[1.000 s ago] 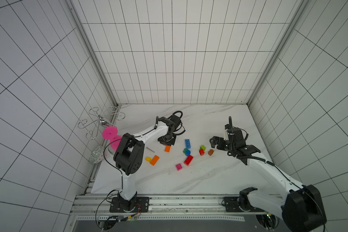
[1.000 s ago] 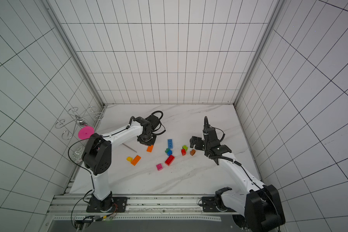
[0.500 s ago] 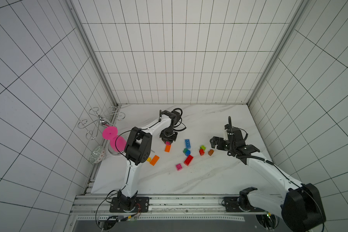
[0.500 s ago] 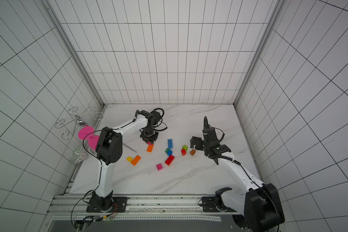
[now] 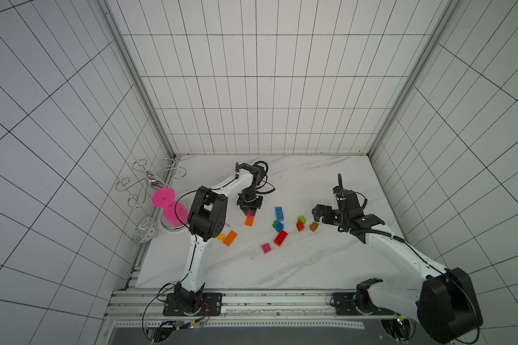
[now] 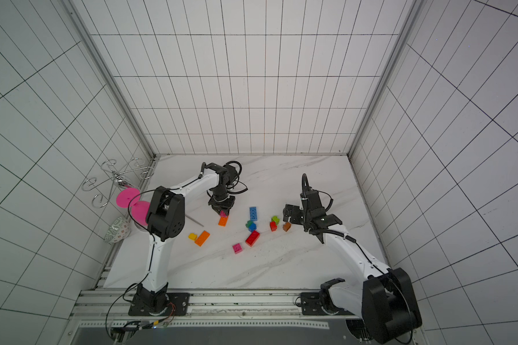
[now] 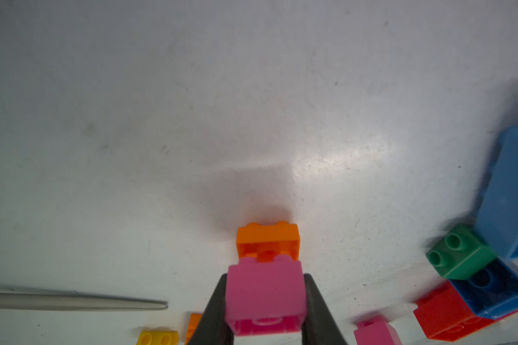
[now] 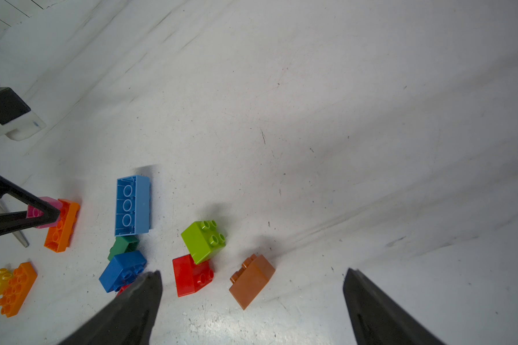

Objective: Assemble the letter p with lego
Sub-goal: Assemble the lego brick with the lego brick.

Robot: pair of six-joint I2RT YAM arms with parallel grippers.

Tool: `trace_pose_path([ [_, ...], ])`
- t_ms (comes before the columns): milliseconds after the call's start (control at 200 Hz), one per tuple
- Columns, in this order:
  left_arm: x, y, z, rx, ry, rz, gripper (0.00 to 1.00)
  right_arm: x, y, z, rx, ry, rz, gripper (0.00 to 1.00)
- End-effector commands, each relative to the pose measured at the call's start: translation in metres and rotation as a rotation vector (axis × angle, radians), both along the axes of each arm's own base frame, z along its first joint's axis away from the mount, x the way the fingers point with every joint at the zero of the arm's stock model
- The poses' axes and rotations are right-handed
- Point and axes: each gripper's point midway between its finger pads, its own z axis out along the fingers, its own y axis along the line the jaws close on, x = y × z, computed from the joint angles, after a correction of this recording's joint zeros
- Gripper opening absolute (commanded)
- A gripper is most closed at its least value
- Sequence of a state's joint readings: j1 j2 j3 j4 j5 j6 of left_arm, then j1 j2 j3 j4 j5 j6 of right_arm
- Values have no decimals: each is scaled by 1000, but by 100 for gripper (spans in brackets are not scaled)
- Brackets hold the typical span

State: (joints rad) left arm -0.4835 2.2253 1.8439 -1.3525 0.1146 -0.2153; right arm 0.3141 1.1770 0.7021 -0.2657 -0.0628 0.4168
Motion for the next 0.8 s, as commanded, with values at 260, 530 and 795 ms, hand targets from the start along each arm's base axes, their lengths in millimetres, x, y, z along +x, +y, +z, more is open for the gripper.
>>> trace_pose_path([
  [260, 0, -3, -15, 4, 29, -19, 0, -1, 1, -3, -3, 20, 16, 99],
  [530, -2, -4, -26, 3, 46, -25, 0, -1, 3, -3, 2, 22, 20, 99],
  [795, -6, -3, -41, 17, 78, -32, 0, -1, 3, -2, 5, 21, 23, 99],
])
